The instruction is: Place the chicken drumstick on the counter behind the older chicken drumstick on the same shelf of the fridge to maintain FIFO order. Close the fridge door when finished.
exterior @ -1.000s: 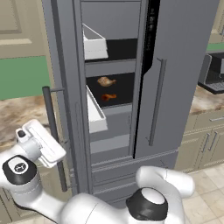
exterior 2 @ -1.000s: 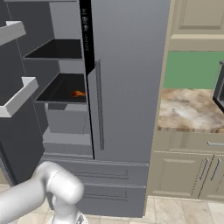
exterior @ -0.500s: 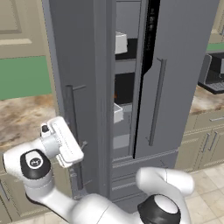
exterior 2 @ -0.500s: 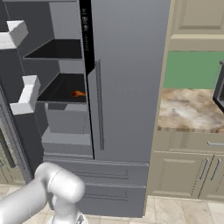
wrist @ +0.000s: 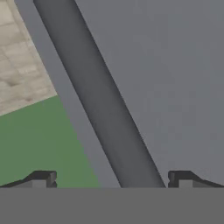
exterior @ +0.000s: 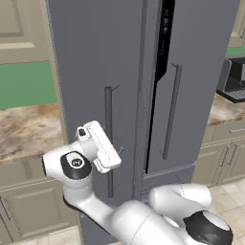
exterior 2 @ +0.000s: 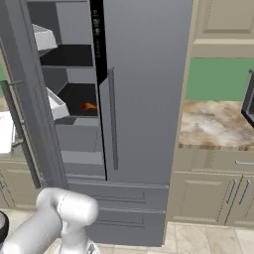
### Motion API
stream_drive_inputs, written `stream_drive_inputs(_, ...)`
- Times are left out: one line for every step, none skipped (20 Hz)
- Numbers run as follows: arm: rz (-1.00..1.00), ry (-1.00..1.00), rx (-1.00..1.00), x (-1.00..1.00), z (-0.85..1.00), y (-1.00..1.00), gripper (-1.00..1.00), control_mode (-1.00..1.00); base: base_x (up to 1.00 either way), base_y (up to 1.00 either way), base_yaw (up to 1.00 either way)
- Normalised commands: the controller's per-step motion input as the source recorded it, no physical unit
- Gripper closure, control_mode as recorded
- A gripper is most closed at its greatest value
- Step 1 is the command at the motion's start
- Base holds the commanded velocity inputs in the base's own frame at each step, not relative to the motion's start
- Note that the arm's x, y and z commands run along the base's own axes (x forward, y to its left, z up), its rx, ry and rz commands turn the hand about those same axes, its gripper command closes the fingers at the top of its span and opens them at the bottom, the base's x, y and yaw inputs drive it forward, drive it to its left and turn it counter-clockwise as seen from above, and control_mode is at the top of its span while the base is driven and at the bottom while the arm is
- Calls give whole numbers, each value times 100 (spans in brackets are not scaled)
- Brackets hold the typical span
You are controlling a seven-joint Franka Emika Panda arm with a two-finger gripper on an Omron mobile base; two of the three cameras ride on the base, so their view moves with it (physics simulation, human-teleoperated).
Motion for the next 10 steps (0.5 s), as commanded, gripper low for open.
stream_drive_inputs(4, -3, 1, 28, 24, -90, -100, -100, 0, 0, 0)
stream_drive_inputs(7, -4, 1, 27, 24, -91, -100, -100, 0, 0, 0)
stream_drive_inputs(10, -3, 1, 30, 22, -98, -100, -100, 0, 0, 0)
stream_drive_inputs(10, -5, 1, 24, 21, -98, -100, -100, 0, 0, 0)
stream_drive_inputs(10, -4, 1, 29, 17, -90, -100, -100, 0, 0, 0)
stream_drive_inputs(10, -5, 1, 31, 21, -81, -100, -100, 0, 0, 0)
stream_drive_inputs(10, -5, 2, 34, 22, -74, -100, -100, 0, 0, 0)
stream_drive_inputs(10, -2, 2, 39, 29, -71, -100, -100, 0, 0, 0)
stream_drive_inputs(10, -4, 1, 36, 34, -71, -100, -100, 0, 0, 0)
stream_drive_inputs(10, -4, 1, 40, 34, -66, -100, -100, 0, 0, 0)
